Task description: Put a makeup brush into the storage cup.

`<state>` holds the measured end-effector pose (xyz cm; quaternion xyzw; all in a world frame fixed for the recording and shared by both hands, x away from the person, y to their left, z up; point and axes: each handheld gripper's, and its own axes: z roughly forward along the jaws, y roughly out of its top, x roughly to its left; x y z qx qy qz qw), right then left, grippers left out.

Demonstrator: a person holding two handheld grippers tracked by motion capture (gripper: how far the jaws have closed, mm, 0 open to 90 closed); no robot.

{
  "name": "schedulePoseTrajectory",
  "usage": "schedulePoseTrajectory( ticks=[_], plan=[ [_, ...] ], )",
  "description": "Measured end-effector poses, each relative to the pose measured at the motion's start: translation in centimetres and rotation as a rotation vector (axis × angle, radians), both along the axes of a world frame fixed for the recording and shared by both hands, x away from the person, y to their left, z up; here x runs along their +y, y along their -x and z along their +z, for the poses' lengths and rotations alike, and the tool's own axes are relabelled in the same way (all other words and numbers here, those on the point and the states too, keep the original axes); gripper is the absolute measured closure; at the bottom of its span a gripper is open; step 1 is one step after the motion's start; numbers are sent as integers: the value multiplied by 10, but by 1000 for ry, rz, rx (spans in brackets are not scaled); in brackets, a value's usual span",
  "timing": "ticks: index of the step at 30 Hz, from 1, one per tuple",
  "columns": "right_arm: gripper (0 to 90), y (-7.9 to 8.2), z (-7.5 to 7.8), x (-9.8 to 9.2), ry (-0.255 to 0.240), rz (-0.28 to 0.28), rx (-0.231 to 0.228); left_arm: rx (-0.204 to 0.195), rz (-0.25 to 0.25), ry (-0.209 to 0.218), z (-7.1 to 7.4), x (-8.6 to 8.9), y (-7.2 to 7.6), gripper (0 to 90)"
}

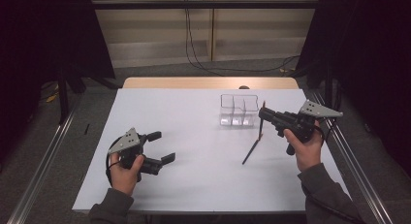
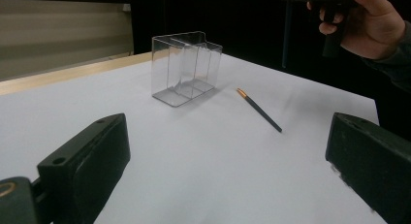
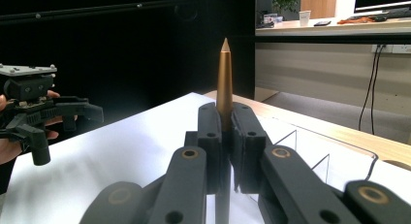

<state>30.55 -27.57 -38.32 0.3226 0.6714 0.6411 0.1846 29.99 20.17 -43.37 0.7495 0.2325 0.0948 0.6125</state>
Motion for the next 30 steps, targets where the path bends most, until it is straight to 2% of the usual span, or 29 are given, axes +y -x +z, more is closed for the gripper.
schedulePoseTrajectory(
  ticks=[2, 5, 6, 30],
  plan=[
    [842, -1, 1, -1, -3, -1, -2, 9, 1, 20, 1, 0, 1, 20],
    [842, -4, 3, -2, -7, -9, -7, 5, 3, 18, 1, 0, 1, 20],
    [842, -5, 3, -2, -12, -12, -11, -2, -2, 4, 1, 1, 0, 20],
    [842, -23, 13, -9, -29, -52, -25, -1, 2, 9, 1, 1, 0, 24]
  ],
)
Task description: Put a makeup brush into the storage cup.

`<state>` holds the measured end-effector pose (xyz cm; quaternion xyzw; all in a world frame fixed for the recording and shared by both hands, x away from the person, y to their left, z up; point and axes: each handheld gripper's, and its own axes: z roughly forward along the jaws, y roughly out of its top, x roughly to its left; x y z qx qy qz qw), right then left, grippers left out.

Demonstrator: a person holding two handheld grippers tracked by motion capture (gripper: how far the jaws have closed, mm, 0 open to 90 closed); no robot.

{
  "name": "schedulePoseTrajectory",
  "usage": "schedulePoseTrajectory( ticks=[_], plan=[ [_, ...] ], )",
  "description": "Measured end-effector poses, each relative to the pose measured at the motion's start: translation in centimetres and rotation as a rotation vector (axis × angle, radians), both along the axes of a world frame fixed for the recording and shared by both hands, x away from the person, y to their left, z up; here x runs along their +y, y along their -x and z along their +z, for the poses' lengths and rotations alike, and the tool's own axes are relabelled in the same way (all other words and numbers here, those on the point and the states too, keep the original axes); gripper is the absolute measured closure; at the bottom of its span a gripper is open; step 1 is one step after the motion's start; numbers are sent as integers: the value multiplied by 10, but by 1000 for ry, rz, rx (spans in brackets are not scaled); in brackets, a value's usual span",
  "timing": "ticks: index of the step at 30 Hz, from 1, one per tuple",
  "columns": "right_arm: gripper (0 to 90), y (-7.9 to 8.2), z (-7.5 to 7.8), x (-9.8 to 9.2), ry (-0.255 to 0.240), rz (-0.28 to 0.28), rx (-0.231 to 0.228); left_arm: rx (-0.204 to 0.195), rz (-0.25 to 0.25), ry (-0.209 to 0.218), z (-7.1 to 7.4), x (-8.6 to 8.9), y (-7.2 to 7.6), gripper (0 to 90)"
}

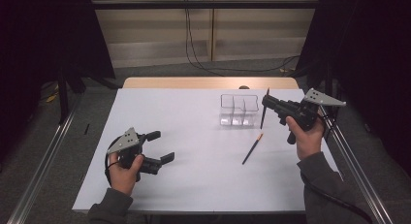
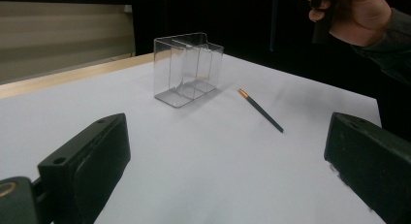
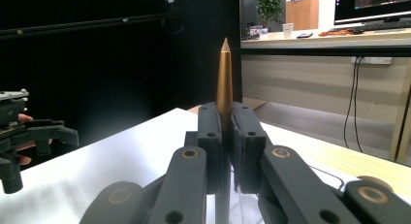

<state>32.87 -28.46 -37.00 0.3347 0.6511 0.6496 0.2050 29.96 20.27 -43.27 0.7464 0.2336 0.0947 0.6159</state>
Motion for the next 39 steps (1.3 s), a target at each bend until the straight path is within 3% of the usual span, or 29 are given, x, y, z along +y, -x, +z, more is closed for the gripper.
schedulePoseTrajectory(
  ticks=[39],
  plan=[
    [842, -27, 17, -6, 15, -46, -7, -3, -9, -2, 0, -1, 0, 24]
  ],
)
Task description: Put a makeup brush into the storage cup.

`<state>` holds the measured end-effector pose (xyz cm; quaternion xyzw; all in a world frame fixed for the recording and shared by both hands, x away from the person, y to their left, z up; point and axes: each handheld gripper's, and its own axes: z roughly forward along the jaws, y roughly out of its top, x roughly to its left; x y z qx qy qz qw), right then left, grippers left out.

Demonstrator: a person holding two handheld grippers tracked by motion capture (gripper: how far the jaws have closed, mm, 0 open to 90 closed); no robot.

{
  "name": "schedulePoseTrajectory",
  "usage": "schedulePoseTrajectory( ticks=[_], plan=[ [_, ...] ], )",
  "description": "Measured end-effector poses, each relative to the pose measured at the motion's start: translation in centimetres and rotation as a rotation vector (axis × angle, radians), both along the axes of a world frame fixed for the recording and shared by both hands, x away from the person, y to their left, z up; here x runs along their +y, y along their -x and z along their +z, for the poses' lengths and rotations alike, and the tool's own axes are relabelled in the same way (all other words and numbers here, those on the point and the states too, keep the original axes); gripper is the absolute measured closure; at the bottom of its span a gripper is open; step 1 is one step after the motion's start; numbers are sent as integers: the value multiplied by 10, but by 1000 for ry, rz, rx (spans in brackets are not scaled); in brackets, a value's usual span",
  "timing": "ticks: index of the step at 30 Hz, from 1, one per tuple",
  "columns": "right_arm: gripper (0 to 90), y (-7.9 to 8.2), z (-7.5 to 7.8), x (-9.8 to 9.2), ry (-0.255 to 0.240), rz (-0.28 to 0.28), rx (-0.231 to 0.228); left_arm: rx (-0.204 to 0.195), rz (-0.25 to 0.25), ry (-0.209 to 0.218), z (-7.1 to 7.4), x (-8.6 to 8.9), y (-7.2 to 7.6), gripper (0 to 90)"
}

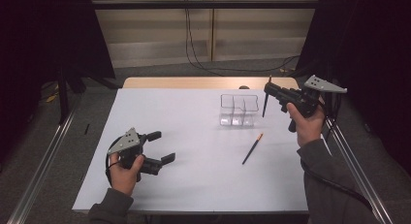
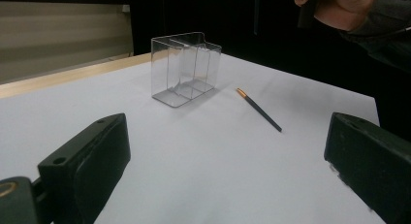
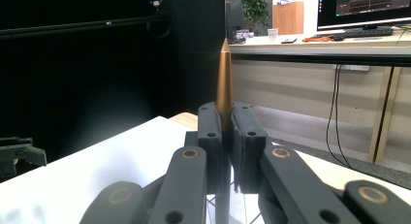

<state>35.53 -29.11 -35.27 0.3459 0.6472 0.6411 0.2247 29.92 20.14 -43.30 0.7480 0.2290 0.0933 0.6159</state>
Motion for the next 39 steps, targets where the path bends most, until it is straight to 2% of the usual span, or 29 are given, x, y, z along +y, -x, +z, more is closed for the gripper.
schedulePoseTrajectory(
  ticks=[11, 16, 17, 21, 39],
  plan=[
    [842, -8, 9, 1, 2, -12, -17, 5, 4, 5, -1, -1, 0, 24],
    [842, -11, 12, 1, 2, -19, -23, 0, -9, 1, -1, 0, 0, 24],
    [842, -12, 12, 0, 7, -18, -26, 4, -4, 11, -1, -1, 0, 24],
    [842, -15, 12, 1, 2, -26, -24, 3, -2, -2, -1, 0, 0, 24],
    [842, -33, 9, 6, 13, -35, -33, 5, 3, 2, -2, -1, 0, 24]
  ],
)
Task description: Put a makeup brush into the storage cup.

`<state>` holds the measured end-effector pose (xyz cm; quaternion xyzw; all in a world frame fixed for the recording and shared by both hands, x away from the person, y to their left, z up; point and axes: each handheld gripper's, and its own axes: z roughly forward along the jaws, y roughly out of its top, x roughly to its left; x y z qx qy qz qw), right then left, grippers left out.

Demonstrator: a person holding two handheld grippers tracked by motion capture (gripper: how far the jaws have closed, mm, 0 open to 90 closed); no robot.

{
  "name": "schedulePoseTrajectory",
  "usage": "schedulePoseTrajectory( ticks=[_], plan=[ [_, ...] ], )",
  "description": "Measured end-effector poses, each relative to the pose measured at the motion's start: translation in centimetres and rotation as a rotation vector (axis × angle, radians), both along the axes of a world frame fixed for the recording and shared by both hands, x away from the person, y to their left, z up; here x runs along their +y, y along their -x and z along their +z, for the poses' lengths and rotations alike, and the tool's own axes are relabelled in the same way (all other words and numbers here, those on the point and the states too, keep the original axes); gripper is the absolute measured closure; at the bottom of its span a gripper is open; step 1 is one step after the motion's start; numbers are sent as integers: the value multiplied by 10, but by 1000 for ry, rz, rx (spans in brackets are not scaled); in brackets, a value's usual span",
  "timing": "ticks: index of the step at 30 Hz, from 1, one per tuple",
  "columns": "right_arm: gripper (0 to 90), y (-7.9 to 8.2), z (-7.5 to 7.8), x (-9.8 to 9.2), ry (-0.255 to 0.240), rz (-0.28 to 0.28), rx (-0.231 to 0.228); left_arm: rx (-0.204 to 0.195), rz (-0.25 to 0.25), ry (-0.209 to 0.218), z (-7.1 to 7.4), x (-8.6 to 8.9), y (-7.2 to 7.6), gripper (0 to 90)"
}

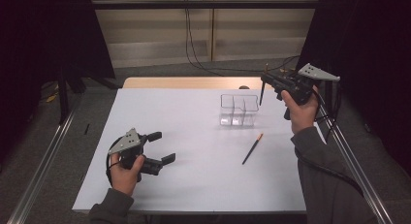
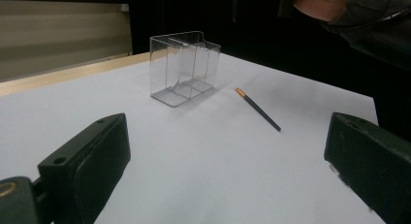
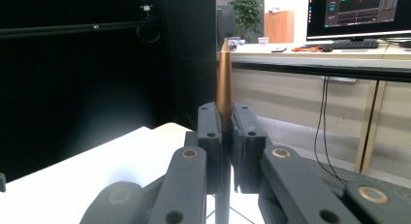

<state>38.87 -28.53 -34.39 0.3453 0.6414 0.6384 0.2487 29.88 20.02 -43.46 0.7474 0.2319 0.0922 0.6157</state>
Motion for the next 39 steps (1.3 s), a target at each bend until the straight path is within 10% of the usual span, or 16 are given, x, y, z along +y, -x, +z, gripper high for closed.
schedulePoseTrajectory(
  ticks=[39],
  plan=[
    [842, -26, -25, 12, 6, -26, 13, -5, -14, -19, -3, -2, -1, 27]
  ],
)
